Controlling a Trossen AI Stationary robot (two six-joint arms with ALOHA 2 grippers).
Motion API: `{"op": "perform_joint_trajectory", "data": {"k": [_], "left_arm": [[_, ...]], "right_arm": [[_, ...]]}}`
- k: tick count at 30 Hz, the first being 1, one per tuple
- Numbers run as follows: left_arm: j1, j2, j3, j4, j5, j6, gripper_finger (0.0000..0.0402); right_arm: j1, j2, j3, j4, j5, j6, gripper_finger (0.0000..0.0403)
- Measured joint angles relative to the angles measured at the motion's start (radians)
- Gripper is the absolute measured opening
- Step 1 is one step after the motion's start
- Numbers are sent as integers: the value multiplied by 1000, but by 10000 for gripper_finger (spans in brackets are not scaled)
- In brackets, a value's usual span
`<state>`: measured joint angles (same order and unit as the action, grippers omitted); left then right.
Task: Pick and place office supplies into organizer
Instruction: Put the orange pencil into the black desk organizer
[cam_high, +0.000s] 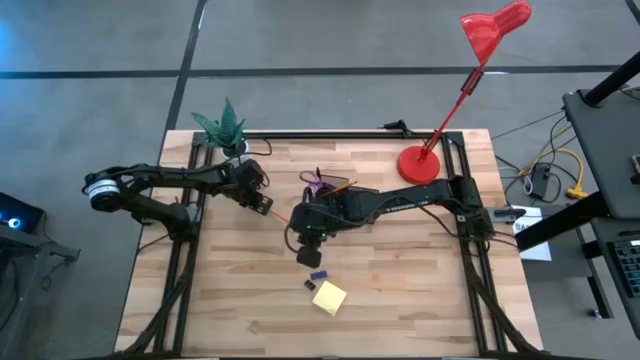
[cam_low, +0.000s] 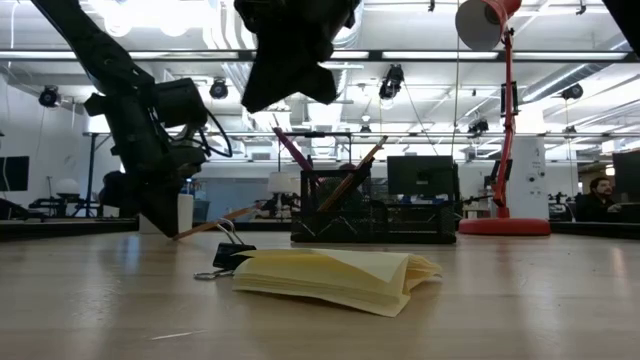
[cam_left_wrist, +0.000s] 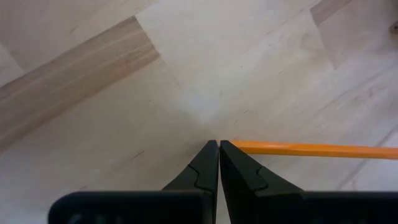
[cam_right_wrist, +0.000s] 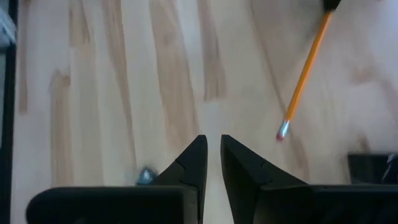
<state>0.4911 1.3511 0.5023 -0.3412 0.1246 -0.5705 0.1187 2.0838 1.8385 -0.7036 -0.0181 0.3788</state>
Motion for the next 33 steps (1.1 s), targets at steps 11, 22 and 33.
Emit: {"op": "perform_joint_trajectory", "data": {"k": [11,22,33], "left_arm": [[0,3,-1,-3,3,1,0],[-1,0,-2,-4,3,5,0],[0,-4,-3,1,7,2,0]], "right_arm": [[39,4,-33,11,203,-119,72],[44,16,-216,245,403,-60,157],[45,95,-244,297,378,17,189]]}}
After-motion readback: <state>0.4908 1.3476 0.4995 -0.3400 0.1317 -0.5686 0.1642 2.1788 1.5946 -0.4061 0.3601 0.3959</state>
